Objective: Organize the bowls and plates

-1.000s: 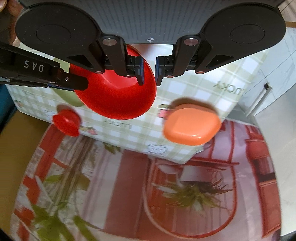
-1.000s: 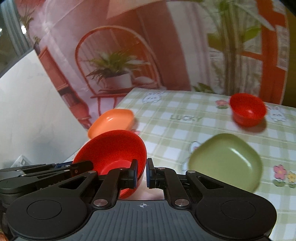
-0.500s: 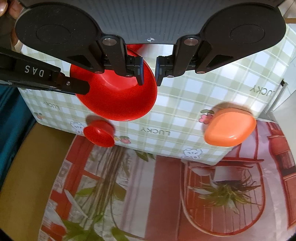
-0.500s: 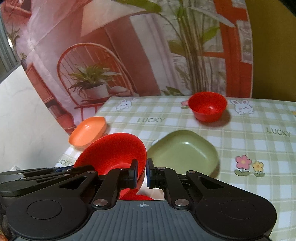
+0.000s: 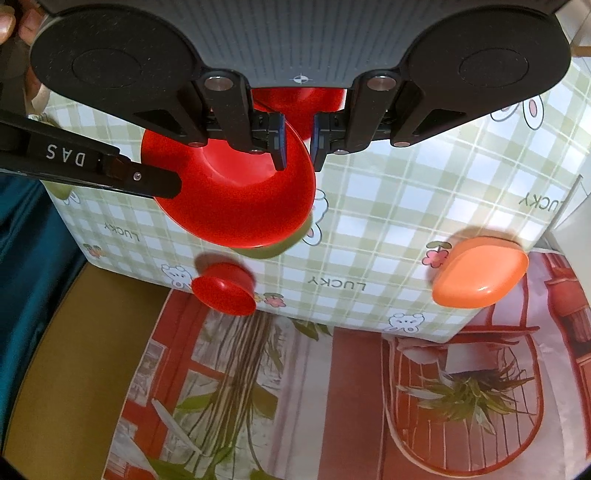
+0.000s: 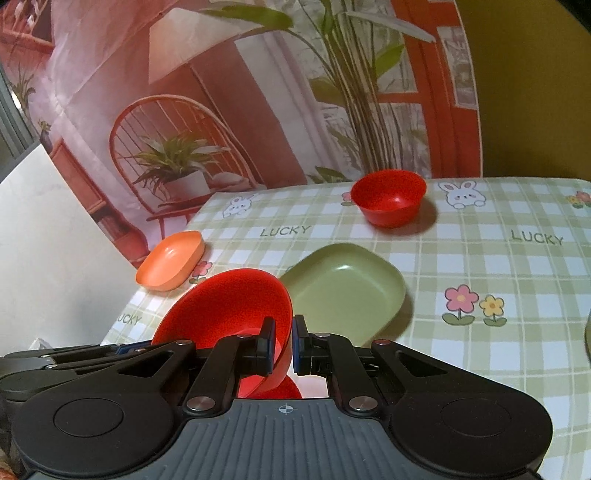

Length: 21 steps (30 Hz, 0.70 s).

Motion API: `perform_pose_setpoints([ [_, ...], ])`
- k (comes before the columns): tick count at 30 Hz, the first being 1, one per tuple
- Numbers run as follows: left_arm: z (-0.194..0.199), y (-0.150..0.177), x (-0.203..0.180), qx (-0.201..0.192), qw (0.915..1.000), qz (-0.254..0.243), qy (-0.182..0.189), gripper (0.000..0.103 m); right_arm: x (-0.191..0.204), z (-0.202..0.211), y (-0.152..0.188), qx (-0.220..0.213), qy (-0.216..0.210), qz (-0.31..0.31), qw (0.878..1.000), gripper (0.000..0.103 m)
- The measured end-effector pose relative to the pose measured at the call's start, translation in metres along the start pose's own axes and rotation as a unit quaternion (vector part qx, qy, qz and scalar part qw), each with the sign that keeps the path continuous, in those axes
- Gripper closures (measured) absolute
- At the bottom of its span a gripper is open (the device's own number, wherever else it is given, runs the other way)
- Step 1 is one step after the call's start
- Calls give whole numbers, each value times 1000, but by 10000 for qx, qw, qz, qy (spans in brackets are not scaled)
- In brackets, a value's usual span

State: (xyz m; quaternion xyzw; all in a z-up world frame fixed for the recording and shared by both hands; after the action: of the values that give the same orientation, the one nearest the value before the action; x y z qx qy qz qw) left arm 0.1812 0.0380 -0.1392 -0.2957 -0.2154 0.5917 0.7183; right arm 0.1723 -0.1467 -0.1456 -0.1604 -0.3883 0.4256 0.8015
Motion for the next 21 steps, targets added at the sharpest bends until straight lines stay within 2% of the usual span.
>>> perform_pose_setpoints([
  [7,4,9,-6,61,10000,1,47,89,-7,0,11,146,18,-40,9999,94],
  [21,-12,26,2,392,9992,-66,-108,89,-7,-20,30,528,114,-21,9985,94],
])
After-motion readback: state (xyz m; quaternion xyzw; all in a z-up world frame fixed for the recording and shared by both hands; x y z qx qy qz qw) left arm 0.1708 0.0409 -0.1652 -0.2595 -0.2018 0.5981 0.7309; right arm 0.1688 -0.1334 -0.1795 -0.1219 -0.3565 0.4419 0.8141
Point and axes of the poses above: each gripper's, at about its wrist camera, not at the fingertips, and z roughly against the way its jaws point, x to its left, y to its underside, the point moved 3 cm from there along -z, roughly the way its jaws point, and after that the axes turned 8 degrees about -z, right-handed, at the moved point
